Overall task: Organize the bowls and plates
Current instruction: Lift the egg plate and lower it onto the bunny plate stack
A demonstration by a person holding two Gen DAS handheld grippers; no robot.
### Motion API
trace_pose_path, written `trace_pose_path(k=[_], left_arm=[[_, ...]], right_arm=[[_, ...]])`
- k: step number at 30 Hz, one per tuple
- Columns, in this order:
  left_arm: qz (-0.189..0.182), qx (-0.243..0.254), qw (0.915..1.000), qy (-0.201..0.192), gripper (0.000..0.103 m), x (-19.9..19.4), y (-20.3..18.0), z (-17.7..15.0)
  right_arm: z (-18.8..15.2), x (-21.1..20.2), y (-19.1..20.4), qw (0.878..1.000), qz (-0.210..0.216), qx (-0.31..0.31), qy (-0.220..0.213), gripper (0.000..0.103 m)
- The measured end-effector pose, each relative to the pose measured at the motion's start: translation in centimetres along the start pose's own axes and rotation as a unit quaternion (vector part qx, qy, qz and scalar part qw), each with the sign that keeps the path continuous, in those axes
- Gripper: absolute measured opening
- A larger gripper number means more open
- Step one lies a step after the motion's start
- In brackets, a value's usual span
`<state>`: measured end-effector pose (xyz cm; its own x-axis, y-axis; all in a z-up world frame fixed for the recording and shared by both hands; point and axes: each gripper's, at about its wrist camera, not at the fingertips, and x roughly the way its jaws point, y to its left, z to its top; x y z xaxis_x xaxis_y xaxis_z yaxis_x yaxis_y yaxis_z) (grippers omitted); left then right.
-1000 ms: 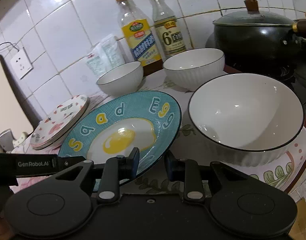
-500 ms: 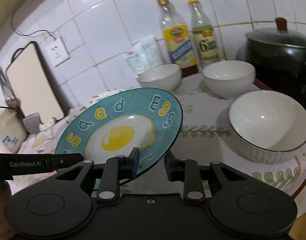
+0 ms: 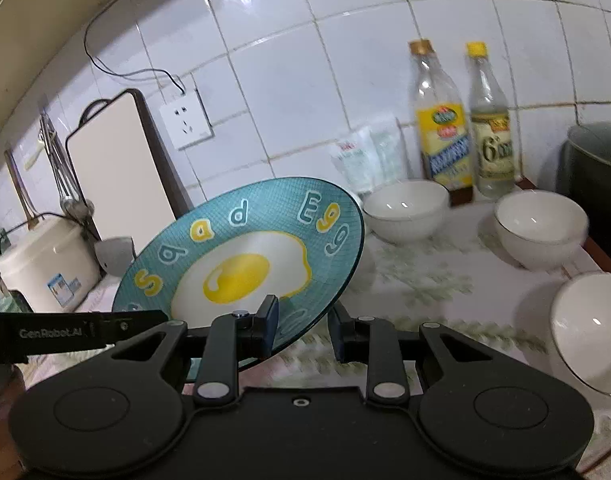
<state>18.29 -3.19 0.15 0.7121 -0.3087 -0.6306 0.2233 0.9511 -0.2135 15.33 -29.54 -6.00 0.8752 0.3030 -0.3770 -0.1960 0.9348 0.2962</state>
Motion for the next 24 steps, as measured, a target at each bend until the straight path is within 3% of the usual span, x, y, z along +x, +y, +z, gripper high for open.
trace_pose_path(k=[6, 11, 17, 24], left_arm=[[0.023, -0.016, 0.9994, -0.02, 0.023, 1.2, 2.0, 2.0], [0.037, -0.038, 0.9981, -0.03, 0.023, 4.6, 3.1, 3.2], [0.019, -0.062, 0.9979, -0.008, 0.023, 9.1, 4.7, 4.2], [0.026, -0.052, 0.9982, 0.012, 0.023, 12.2, 5.2, 4.5]], right_arm=[[1.8, 3.0, 1.2, 1.0, 0.019, -0.002, 0.006, 0.032], [2.9, 6.3, 2.4, 1.0, -0.003, -0.01, 0.01, 0.032], [3.9, 10.0, 1.7, 0.999, -0.028, -0.001, 0.023, 0.032], [4.2, 13.1, 0.4, 0.998, -0.036, 0.006, 0.058, 0.032]])
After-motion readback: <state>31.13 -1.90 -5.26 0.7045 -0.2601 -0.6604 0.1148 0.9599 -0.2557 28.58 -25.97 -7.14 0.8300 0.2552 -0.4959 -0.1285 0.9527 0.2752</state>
